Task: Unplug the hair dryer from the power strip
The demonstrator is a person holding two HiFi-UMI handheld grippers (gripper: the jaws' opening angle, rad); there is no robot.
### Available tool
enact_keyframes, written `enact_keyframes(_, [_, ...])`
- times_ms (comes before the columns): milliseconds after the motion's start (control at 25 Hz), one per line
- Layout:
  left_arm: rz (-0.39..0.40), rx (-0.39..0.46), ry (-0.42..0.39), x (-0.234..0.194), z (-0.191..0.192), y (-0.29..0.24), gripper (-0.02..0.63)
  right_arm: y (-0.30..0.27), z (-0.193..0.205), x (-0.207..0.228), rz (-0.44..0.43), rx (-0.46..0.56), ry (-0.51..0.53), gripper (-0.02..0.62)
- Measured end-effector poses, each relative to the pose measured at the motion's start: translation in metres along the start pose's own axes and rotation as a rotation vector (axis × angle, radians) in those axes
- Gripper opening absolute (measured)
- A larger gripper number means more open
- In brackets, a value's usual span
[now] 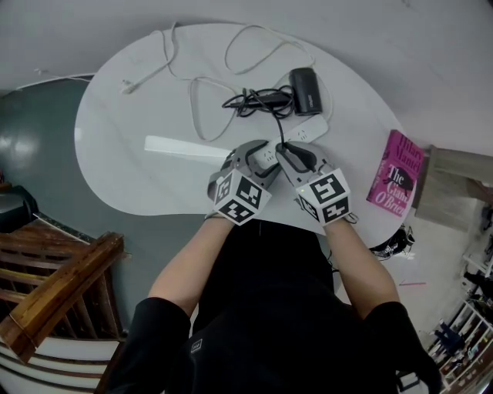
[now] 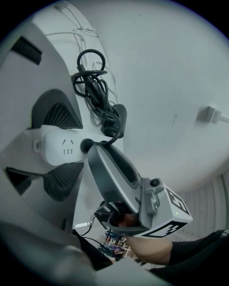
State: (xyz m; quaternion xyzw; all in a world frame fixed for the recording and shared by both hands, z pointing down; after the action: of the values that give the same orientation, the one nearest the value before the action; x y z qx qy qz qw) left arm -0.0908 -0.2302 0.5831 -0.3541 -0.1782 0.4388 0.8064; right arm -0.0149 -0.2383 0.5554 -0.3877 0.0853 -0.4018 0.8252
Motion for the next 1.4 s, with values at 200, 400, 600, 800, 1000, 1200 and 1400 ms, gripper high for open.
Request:
enact_keyframes(200, [0.000, 0.003, -0.011, 0.000, 0.000, -0.001, 0.239, -0.003, 0.001, -0.001, 0.061, -0.012, 0.064, 0.080])
enact_keyframes(400, [-0.016, 0.014, -0.008, 0.001, 0.001, -0.001, 0.238, -0.002, -0.002, -0.004, 0.074, -0.026, 0.104, 0.067])
enact_keyframes(600, [-0.006, 0.035, -0.013, 0.000, 0.003, -0.001, 0.236, -0.001, -0.003, 0.001, 0.055, 0.003, 0.004, 0.067])
enact_keyframes(800, [0.012, 0.042, -0.009, -0.002, 0.002, -0.001, 0.239, 0.004, -0.005, 0.003, 0.055, 0.035, -0.044, 0.066])
enact_keyframes(1000, [0.007, 0.047, -0.004, -0.003, 0.005, 0.000, 0.238, 0.000, -0.010, 0.003, 0.043, 0.042, -0.080, 0.066])
enact_keyframes(1200, [0.009, 0.044, -0.016, -0.002, 0.005, 0.002, 0.241, 0.020, -0.009, 0.005, -0.008, 0.125, -0.151, 0.064])
enact_keyframes(1400, [0.012, 0.046, -0.010, -0.003, 0.006, 0.000, 0.241, 0.039, -0.019, 0.013, -0.061, 0.191, -0.228, 0.064])
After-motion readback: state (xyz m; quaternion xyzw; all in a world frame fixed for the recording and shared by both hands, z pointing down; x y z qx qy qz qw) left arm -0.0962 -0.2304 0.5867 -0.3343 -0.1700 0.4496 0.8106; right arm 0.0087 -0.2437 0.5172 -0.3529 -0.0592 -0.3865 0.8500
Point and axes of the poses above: the fingertips, and each gripper's own axes: y backward along the fingers, x to its right, z out of its underside, the point moved 6 cm from there along y, backward along the fingers, and after that the axes turned 9 degrees about -x, right-handed, at the moved point
